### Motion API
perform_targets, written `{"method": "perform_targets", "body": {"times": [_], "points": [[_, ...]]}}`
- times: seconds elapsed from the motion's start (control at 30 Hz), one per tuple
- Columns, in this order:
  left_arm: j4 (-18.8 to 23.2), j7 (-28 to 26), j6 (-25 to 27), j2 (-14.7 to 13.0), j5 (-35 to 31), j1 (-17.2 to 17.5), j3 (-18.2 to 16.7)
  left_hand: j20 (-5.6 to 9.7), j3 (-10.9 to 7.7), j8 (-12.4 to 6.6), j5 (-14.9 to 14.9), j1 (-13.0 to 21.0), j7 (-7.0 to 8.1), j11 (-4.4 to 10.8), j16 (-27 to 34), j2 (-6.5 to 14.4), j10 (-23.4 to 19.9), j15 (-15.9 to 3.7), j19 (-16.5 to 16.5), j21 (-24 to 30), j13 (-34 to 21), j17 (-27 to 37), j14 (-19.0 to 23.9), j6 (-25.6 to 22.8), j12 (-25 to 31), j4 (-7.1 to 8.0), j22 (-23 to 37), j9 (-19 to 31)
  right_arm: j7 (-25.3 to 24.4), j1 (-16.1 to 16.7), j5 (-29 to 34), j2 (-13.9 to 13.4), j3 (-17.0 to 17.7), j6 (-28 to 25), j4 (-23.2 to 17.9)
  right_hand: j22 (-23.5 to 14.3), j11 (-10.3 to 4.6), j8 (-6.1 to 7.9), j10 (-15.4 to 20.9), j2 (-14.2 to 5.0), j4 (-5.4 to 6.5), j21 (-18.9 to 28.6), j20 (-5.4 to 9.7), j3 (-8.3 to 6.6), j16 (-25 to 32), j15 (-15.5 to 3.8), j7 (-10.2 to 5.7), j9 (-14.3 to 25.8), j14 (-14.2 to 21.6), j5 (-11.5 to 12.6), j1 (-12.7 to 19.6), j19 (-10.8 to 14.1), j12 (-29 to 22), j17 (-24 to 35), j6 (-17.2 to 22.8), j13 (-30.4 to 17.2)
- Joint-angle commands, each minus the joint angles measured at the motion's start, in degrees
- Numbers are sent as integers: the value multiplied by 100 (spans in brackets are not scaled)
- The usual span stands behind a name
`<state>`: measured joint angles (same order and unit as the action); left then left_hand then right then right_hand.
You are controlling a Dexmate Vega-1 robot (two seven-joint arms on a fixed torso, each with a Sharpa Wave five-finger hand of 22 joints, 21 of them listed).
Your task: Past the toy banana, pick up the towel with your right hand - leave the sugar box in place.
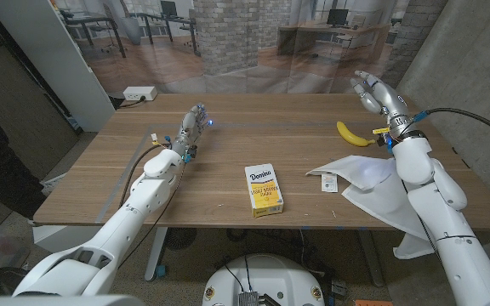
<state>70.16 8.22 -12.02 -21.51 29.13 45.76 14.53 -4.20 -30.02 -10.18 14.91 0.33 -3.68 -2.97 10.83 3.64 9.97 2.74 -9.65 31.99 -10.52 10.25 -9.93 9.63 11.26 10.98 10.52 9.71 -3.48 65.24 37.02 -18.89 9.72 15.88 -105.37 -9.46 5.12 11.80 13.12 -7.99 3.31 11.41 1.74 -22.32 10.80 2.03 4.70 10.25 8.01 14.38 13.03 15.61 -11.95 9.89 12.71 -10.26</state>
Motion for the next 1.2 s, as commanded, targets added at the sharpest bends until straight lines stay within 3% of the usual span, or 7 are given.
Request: {"method": "perform_targets", "body": {"times": [0.03,0.77,1.2], "points": [[34,-13,22,4,-3,14,21,-39,-6,-26,49,7,2,-40,27,665,530,12,-403,-17,-11,22,-843,501,25,-13,14,24,126,230,183,-80,158,-111,-261,-23,3,-23,51,5,-32,-2,-5,-41,0,8,15,27,45,-1,51,58,31,6,52,-33],[27,-6,23,3,-1,13,34,-33,-8,-30,53,7,4,-43,27,667,520,17,-378,-32,-11,21,-835,479,27,-12,15,25,412,565,708,-205,350,-418,-704,-22,-12,-32,77,42,-107,0,-22,-67,-8,7,3,29,71,-13,105,102,43,2,79,-34],[7,11,15,22,-7,5,43,-33,-10,-29,55,7,3,-30,26,669,521,16,-372,-45,-11,22,-833,474,26,-11,16,26,571,735,1034,-206,439,-643,-950,-21,-13,-36,126,70,-210,5,-68,-101,-2,8,-9,29,132,-23,192,156,44,-4,110,-34]]}}
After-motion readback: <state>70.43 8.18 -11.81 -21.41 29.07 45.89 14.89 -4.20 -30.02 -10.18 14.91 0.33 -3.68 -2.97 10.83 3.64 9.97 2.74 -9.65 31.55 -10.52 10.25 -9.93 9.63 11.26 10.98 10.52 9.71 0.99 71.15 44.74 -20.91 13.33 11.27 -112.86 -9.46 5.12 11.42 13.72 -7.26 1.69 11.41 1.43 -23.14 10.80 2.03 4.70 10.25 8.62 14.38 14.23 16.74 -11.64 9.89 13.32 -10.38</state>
